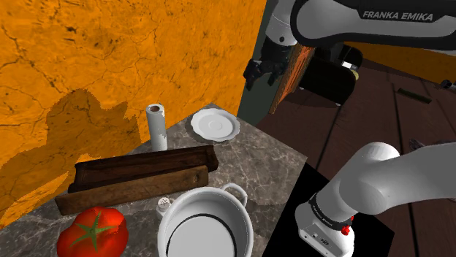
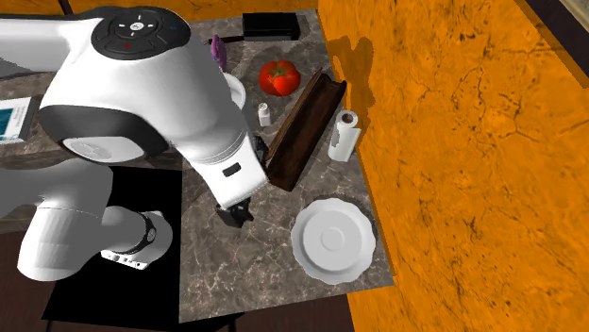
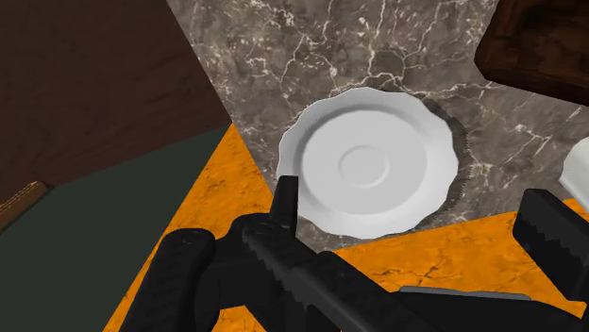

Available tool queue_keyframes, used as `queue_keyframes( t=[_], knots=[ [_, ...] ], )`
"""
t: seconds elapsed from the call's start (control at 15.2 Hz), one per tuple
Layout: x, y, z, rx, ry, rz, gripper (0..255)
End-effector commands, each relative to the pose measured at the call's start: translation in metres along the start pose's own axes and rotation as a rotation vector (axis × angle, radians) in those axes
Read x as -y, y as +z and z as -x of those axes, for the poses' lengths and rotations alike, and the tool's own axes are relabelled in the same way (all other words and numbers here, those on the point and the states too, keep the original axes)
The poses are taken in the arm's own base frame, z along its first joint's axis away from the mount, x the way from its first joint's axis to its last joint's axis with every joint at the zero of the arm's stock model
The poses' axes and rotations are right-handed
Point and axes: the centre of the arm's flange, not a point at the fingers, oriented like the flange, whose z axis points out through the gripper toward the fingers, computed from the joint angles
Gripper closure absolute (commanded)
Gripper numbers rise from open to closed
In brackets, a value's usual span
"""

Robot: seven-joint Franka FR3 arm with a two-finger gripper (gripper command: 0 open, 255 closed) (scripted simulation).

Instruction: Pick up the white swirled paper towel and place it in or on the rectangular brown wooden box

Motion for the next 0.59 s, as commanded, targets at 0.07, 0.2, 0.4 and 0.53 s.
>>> queue_keyframes(
  t=[0.07,0.2,0.4,0.53],
  knots=[
    [0.037,0.016,-0.012,-0.008,-0.005,-0.007,0],
    [0.059,0.025,-0.018,-0.013,-0.009,-0.011,0],
    [0.094,0.04,-0.028,-0.021,-0.014,-0.018,0],
    [0.116,0.05,-0.035,-0.026,-0.018,-0.022,0]
  ],
)
